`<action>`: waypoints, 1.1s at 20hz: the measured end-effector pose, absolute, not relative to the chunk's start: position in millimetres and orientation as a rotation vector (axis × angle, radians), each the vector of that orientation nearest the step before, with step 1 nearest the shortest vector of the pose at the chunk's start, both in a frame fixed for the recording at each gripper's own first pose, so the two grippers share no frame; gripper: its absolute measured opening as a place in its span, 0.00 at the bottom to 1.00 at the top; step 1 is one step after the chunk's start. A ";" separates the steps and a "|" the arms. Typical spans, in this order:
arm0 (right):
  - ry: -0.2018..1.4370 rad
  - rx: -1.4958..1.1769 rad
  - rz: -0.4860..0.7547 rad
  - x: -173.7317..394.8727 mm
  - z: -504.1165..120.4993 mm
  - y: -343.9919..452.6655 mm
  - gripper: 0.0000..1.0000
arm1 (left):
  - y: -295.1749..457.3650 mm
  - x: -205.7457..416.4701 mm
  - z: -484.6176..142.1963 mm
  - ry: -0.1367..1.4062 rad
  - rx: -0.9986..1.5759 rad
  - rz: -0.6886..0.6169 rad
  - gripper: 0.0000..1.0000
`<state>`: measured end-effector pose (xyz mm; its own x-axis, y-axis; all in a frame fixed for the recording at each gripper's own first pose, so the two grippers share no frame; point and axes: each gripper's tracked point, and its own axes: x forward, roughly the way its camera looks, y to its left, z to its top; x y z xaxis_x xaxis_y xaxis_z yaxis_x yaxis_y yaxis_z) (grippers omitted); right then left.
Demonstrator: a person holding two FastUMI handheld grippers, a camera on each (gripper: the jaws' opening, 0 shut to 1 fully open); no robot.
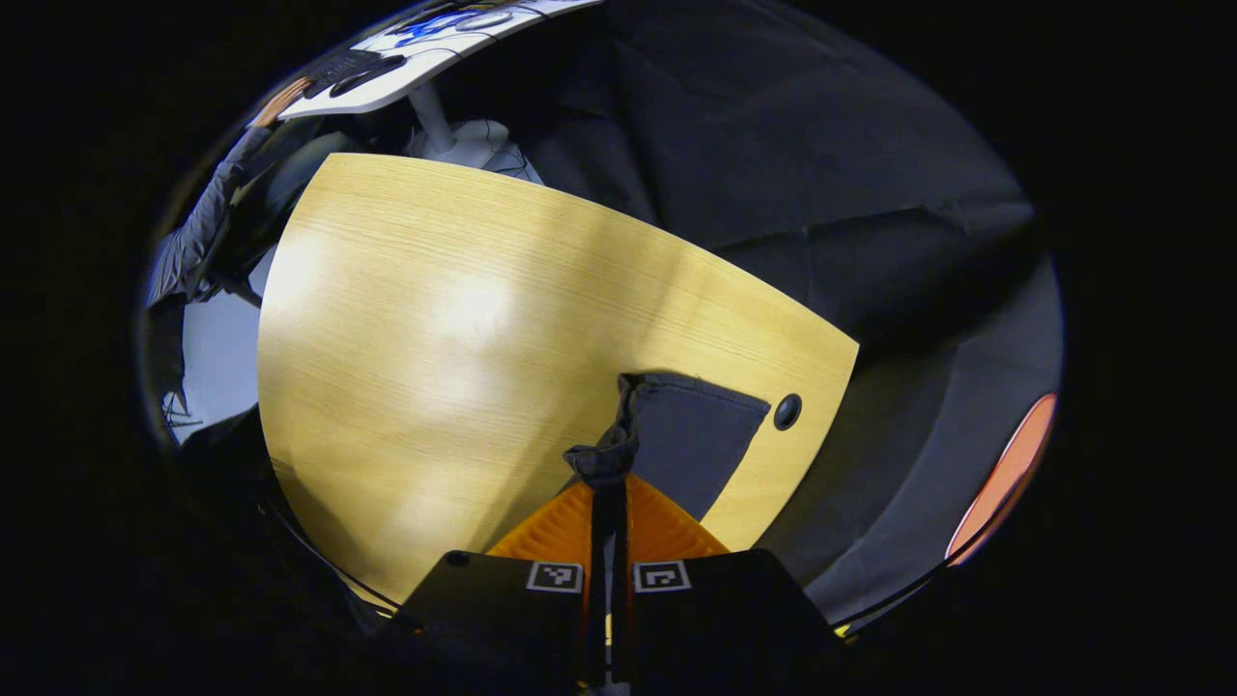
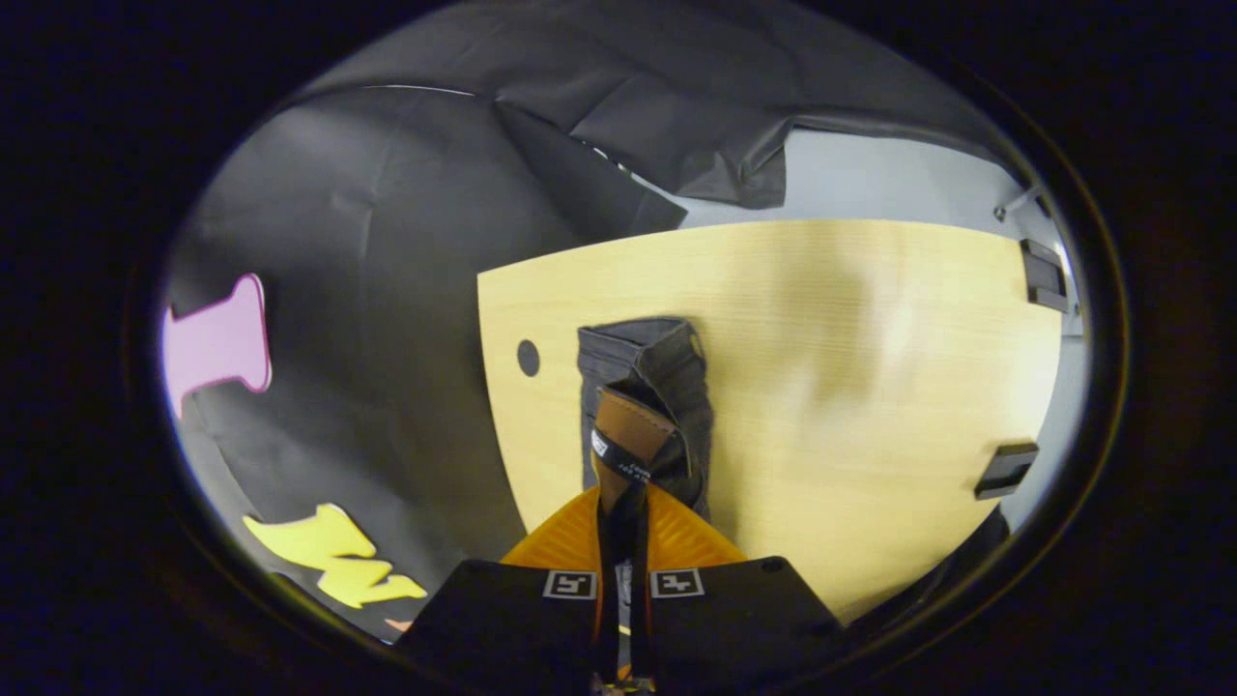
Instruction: Grasp the waist and the cuffs of the jeans and fold them to make the two legs overlap; first hold the waist and fold one-third of the jeans toward the cuffs, then hold the cuffs and fold the remaining one-third in the same direction to finish folding.
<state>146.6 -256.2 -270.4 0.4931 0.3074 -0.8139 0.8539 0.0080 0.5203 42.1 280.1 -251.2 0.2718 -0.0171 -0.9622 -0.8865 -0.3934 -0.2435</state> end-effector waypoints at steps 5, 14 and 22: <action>1.032 1.628 -0.595 208.9 -294.1 -251.0 0.05 | 291.8 127.1 -263.5 0.849 -1.685 1.189 0.06; 1.069 1.624 -0.663 257.1 -364.8 -241.8 0.05 | 299.1 208.4 -345.6 0.915 -1.733 1.087 0.08; 1.080 1.538 -0.665 265.7 -381.1 -240.4 0.20 | 290.8 180.7 -392.3 1.128 -1.648 1.088 0.40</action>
